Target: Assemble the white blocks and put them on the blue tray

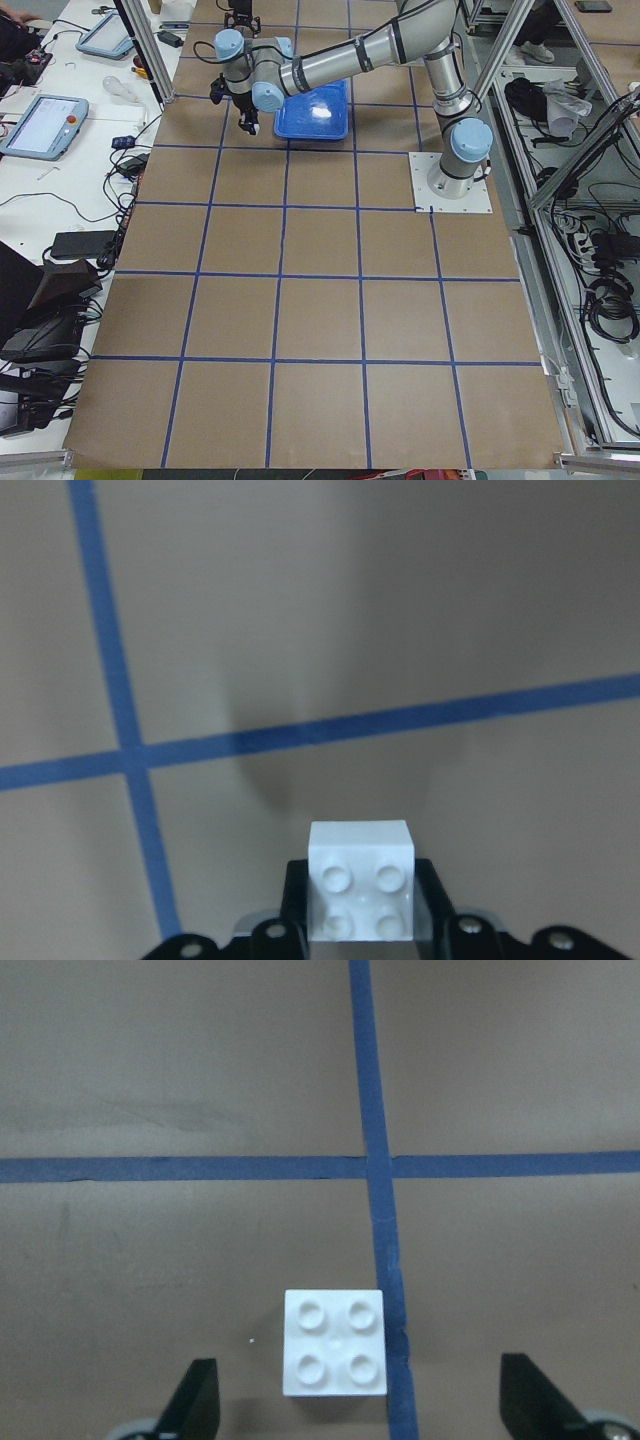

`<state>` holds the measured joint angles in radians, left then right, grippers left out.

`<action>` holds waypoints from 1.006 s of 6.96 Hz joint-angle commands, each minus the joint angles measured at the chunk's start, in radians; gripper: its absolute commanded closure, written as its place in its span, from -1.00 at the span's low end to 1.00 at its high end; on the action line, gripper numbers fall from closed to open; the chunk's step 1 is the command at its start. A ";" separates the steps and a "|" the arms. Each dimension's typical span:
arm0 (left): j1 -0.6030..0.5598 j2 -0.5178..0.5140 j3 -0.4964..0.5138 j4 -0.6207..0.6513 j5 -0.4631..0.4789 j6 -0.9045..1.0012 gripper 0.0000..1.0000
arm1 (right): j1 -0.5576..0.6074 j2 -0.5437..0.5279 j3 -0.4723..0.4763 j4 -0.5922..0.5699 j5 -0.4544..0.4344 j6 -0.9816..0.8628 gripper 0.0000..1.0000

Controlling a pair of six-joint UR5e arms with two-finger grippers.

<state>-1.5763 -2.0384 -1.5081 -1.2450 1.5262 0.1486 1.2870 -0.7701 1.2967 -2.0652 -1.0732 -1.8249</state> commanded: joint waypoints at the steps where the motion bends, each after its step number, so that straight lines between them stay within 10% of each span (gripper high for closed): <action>1: -0.121 0.116 -0.154 0.009 -0.001 -0.159 1.00 | 0.002 0.006 -0.008 0.002 0.007 0.064 -0.98; 7: -0.323 0.104 -0.245 0.146 0.002 -0.417 1.00 | 0.000 0.018 -0.011 0.004 0.010 0.065 -0.51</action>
<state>-1.8874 -1.9121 -1.7301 -1.1600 1.5327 -0.2573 1.2875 -0.7506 1.2856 -2.0617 -1.0638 -1.7595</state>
